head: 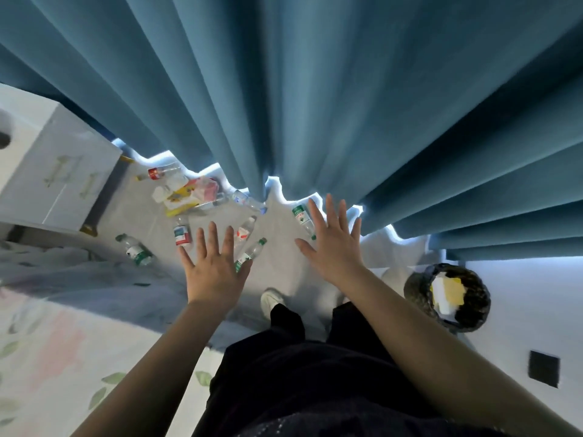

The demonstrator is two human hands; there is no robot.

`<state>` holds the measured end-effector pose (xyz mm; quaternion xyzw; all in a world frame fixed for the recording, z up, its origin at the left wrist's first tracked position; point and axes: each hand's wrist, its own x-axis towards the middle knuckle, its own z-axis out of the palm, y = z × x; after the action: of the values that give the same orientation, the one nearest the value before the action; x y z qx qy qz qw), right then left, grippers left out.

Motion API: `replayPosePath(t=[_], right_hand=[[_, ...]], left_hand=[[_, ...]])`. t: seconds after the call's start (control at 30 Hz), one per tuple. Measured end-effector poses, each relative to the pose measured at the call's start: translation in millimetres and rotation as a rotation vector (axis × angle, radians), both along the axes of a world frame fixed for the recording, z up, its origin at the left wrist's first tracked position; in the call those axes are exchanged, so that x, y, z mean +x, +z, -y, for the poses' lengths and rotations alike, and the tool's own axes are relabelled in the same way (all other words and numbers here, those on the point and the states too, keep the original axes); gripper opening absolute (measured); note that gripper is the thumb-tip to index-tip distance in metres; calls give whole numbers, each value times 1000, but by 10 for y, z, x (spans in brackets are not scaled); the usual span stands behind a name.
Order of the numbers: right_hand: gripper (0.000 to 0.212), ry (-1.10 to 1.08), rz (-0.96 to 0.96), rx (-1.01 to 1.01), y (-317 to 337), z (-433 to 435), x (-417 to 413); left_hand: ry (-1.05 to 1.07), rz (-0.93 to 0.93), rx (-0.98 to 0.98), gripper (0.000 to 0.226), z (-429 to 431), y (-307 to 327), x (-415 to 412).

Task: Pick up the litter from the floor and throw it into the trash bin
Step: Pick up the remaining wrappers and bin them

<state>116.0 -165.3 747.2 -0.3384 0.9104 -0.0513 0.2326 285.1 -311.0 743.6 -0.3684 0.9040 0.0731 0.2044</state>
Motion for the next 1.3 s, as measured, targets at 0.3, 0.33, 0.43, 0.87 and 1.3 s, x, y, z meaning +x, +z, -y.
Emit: replayPosePath(t=[0.3,0.33,0.43,0.87,1.3], right_hand=[[80,216,37,81,-212,754,70],[80,241,54,80,-238,856,54],[80,334,110,88,-297,1209,-9],[82,712,144,200,-515,3265,-157],[82,384,279,448,-2900,5140,135]], left_hand=[[254,8,39,76,560,-146,266],[279,18,43,76,623,-162,274],[366,50,55,77,836,-175,292],[607,35,70,75,2147,-393,350],[321,123,225,72,4498,-2843,454]])
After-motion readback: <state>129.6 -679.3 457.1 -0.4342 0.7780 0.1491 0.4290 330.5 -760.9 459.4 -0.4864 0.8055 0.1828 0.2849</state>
